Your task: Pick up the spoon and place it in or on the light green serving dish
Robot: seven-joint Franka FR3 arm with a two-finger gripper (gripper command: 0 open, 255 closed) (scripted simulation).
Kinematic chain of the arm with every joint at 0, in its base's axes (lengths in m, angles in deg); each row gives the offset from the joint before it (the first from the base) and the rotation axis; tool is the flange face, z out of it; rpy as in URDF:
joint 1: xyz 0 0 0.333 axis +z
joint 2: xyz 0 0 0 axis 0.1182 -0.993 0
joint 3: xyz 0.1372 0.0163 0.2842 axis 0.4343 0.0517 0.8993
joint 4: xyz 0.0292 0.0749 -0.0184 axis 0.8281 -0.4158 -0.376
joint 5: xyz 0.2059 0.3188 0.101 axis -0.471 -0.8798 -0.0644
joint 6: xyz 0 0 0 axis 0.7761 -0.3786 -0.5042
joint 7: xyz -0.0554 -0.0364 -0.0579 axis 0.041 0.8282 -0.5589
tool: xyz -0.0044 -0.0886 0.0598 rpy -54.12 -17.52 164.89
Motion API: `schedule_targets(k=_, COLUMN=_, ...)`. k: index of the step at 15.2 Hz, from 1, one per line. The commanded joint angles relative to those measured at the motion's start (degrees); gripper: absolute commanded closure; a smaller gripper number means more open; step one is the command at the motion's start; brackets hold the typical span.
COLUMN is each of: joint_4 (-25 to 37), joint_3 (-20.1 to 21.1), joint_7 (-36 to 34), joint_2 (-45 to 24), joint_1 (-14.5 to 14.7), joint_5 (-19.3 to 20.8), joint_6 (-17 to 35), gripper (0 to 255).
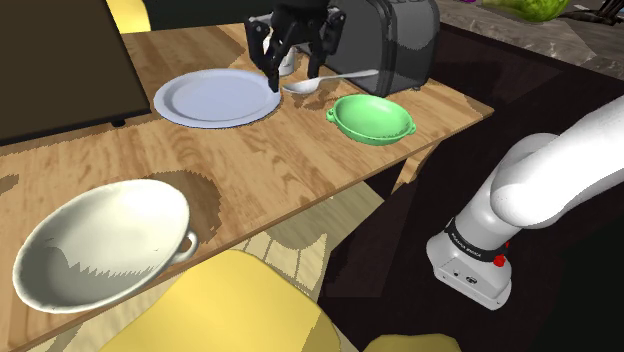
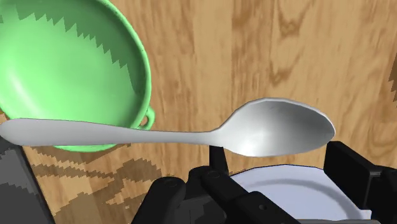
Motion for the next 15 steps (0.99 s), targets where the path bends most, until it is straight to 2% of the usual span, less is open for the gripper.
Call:
schedule_targets(k=1, joint_4=-3.79, joint_3=-2.96, joint_7=3.35, joint_2=4.1, joint_1=0.31, joint_5=-1.36, joint_6=0.03, gripper=255)
schedule_targets(k=7, joint_4=-13.1, joint_3=-11.53, joint_7=12.08, joint_2=15.01, joint_1=1.29, joint_5=-2.29, joint_6=-1.55, gripper=255)
schedule_targets(k=15, joint_4=-20.19, joint_3=-10.89, joint_7=11.86, joint_2=16.34, joint_1=1.92, joint_5=-3.04, joint_6=4.22, gripper=255)
